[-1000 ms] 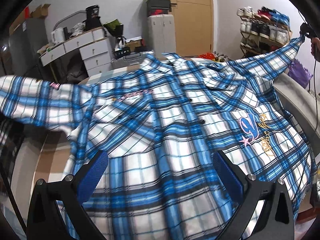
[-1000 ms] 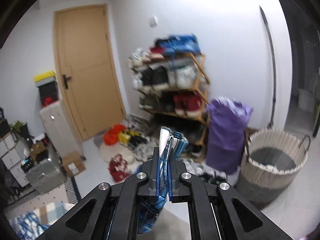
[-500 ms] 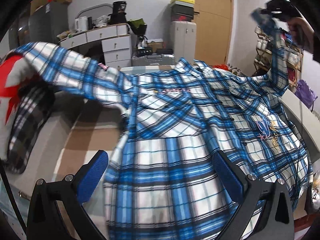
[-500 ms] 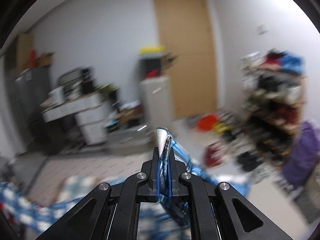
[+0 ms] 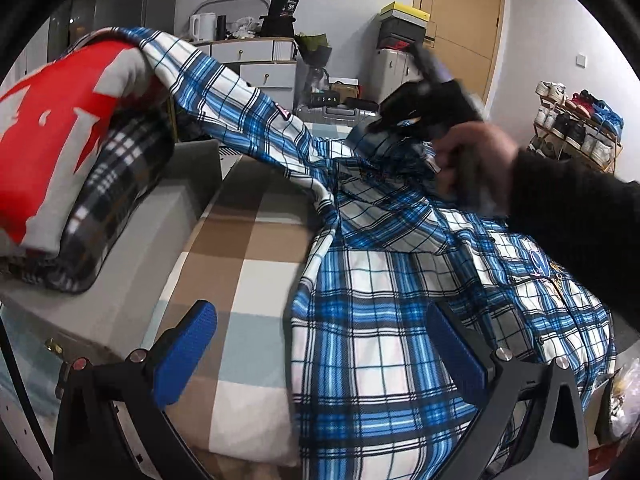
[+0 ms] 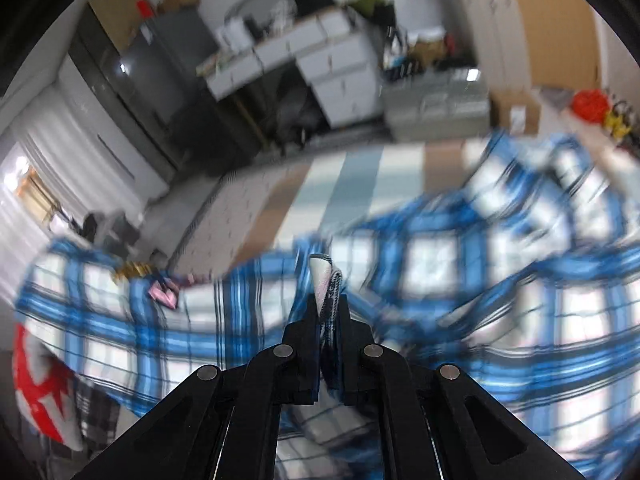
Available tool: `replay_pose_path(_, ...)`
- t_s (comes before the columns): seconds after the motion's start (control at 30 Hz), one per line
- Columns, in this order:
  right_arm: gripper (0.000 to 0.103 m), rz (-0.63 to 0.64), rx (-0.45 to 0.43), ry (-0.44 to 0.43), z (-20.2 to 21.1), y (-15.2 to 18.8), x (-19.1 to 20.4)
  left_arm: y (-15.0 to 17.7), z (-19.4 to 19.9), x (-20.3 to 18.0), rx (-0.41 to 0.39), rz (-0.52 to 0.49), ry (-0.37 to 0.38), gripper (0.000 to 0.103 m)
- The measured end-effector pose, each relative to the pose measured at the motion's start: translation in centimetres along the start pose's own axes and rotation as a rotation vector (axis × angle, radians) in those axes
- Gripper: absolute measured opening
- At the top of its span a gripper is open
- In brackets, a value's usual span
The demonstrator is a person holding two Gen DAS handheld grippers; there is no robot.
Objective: Fold large clothes
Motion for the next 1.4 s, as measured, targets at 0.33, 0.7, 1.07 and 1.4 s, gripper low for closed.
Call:
replay_pose_path(0.33, 0.082, -0.058, 0.246, -0.187, -3.9, 6.5, 2.2, 0.4, -0.3, 0.7, 0.026, 0.035, 0.020, 0.102)
replay_pose_path(0.7, 0.103, -0.225, 0.047, -0.284, 11.1, 7.5, -1.0, -3.1, 2.2, 2.5, -0.059, 0.045, -0.022, 0.102)
replay_pose_path(1.07, 0.103, -0.131, -0.179, -0.244, 22.2, 14.6, 1.4, -11.9, 5.7, 11.2, -0.097, 0.202, -0.078, 0.102)
replay_pose_path(1.4, 0.103, -0.128, -0.219, -0.357, 23.8, 19.6, 4.4, -18.1, 1.5, 23.2, 0.006, 0.561, 0.026, 0.102)
Point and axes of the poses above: each gripper's, at about its wrist camera, not at the fingertips, and z roughly against the way its jaws point, x to its left, y to its underside, the point moved 9 cm from there along -z, roughly the way its jaws point, and after that the axes turned 11 degrees about -y, right-handed, at the moved point
